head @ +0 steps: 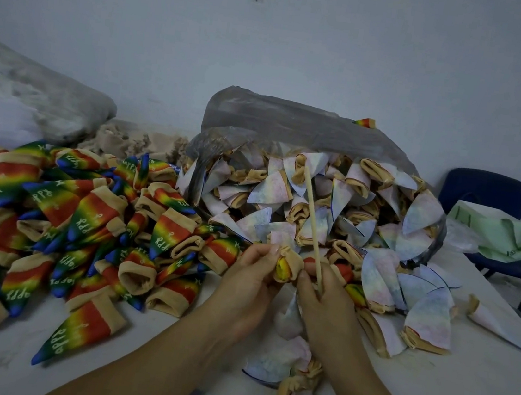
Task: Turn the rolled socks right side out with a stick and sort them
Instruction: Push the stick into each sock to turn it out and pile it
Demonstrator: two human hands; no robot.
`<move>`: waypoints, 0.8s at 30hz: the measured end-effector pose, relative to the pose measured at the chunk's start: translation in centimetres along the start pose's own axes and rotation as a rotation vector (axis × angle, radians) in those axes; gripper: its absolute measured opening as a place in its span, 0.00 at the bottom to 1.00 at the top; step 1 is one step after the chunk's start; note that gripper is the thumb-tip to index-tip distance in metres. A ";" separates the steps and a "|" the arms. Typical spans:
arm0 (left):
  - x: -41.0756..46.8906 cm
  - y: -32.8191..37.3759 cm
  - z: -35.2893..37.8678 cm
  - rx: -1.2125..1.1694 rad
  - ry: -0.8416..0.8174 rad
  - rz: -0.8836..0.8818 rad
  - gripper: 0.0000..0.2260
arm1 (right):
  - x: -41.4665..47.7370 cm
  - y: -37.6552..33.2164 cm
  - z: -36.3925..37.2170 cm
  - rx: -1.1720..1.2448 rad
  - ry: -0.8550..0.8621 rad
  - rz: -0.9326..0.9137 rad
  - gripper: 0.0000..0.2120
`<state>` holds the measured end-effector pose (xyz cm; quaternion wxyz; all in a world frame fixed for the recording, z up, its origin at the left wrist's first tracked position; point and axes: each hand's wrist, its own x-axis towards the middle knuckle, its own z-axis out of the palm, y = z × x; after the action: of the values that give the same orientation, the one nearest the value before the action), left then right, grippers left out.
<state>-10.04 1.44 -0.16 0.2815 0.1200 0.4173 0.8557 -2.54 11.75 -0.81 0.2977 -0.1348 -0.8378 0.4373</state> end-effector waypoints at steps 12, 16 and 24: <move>-0.4 -0.6 -0.2 0.243 0.007 0.142 0.15 | 0.0 -0.4 -0.2 -0.090 0.067 -0.158 0.09; 0.0 -0.5 -0.5 0.359 0.064 0.158 0.12 | -0.2 -0.6 0.3 -0.261 0.105 -0.244 0.07; 0.1 -1.0 -0.3 0.576 0.058 0.193 0.16 | 0.2 -0.1 -0.1 -0.082 0.057 -0.062 0.09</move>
<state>-9.85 1.75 -1.12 0.1411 0.2095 0.6374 0.7279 -2.66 11.86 -0.55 0.3292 -0.1334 -0.8499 0.3893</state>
